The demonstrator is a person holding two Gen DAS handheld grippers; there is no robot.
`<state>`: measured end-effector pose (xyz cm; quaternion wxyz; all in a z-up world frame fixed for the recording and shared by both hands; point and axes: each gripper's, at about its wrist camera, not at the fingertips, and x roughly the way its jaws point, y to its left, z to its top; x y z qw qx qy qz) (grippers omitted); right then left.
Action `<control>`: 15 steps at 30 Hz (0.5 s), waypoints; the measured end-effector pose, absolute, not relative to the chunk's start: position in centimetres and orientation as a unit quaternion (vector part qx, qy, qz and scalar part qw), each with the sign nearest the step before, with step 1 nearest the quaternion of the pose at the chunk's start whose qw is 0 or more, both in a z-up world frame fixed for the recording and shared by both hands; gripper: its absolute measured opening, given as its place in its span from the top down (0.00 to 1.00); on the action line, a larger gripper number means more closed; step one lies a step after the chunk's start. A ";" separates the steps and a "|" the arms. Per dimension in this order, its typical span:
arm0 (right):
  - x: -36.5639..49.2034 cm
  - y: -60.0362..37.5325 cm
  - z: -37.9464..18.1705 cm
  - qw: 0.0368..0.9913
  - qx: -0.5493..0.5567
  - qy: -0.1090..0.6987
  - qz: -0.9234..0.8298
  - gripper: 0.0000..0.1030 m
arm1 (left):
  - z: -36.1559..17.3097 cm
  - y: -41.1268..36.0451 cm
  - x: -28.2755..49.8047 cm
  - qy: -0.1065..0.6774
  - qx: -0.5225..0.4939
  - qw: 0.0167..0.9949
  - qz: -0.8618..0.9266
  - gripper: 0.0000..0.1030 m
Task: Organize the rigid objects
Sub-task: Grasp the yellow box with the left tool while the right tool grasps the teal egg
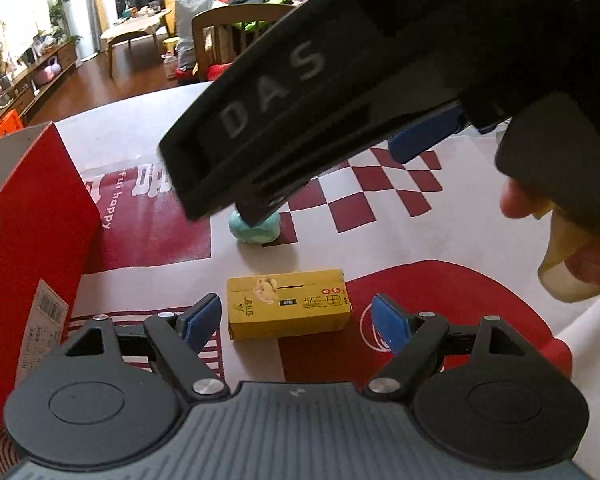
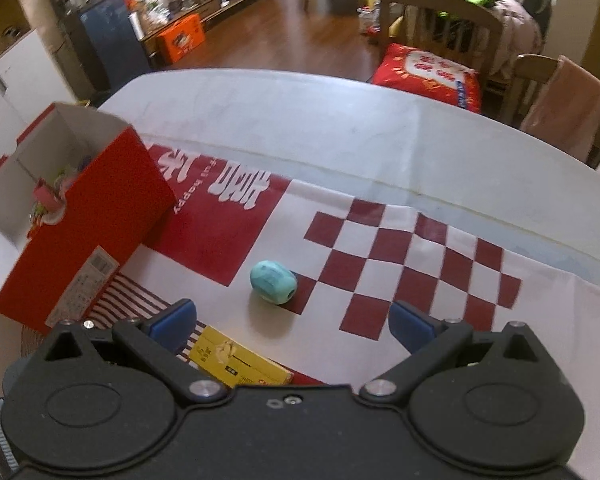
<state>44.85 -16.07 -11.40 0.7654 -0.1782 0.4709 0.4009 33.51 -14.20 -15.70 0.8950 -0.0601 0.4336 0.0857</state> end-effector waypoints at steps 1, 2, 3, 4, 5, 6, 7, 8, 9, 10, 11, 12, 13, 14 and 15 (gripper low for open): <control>44.9 -15.8 -11.6 0.764 -0.181 0.470 0.403 0.00 | -15.8 -14.2 33.7 0.435 -0.061 0.894 0.089 0.20; 45.0 -15.6 -11.9 0.762 -0.184 0.470 0.405 0.00 | -16.0 -14.2 33.8 0.437 -0.062 0.893 0.091 0.20; 45.2 -15.3 -12.1 0.760 -0.185 0.470 0.408 0.01 | -16.2 -14.2 34.0 0.439 -0.062 0.892 0.093 0.20; 45.4 -15.0 -12.3 0.758 -0.188 0.471 0.411 0.01 | -16.4 -14.2 34.2 0.440 -0.063 0.891 0.095 0.20; 45.6 -14.7 -12.5 0.757 -0.191 0.470 0.413 0.02 | -16.5 -14.2 34.3 0.441 -0.063 0.890 0.096 0.20; 45.7 -14.4 -12.8 0.756 -0.196 0.468 0.414 0.02 | -16.7 -14.1 34.4 0.442 -0.063 0.889 0.098 0.20; 45.9 -14.0 -13.1 0.754 -0.201 0.467 0.416 0.04 | -16.8 -14.1 34.6 0.442 -0.062 0.889 0.101 0.20; 46.0 -13.6 -13.4 0.751 -0.206 0.466 0.420 0.04 | -17.0 -14.0 34.8 0.444 -0.061 0.888 0.102 0.20; 46.1 -13.3 -13.7 0.749 -0.211 0.466 0.422 0.06 | -17.2 -13.9 34.9 0.446 -0.060 0.887 0.104 0.20; 46.3 -13.0 -14.0 0.747 -0.216 0.466 0.422 0.08 | -17.4 -13.7 34.9 0.447 -0.062 0.886 0.106 0.20; 46.3 -12.7 -14.4 0.745 -0.219 0.466 0.424 0.10 | -17.6 -13.6 35.0 0.449 -0.065 0.885 0.106 0.20; 46.4 -12.4 -14.7 0.742 -0.222 0.467 0.427 0.13 | -17.8 -13.4 35.0 0.450 -0.069 0.884 0.103 0.20; 46.4 -12.2 -14.9 0.739 -0.226 0.468 0.428 0.16 | -17.9 -13.3 34.9 0.450 -0.071 0.884 0.102 0.20; 46.3 -12.0 -15.2 0.738 -0.232 0.467 0.430 0.19 | -18.0 -13.3 34.9 0.449 -0.071 0.885 0.101 0.20; 46.2 -11.8 -15.4 0.735 -0.238 0.464 0.432 0.23 | -18.0 -13.3 34.9 0.448 -0.069 0.886 0.100 0.20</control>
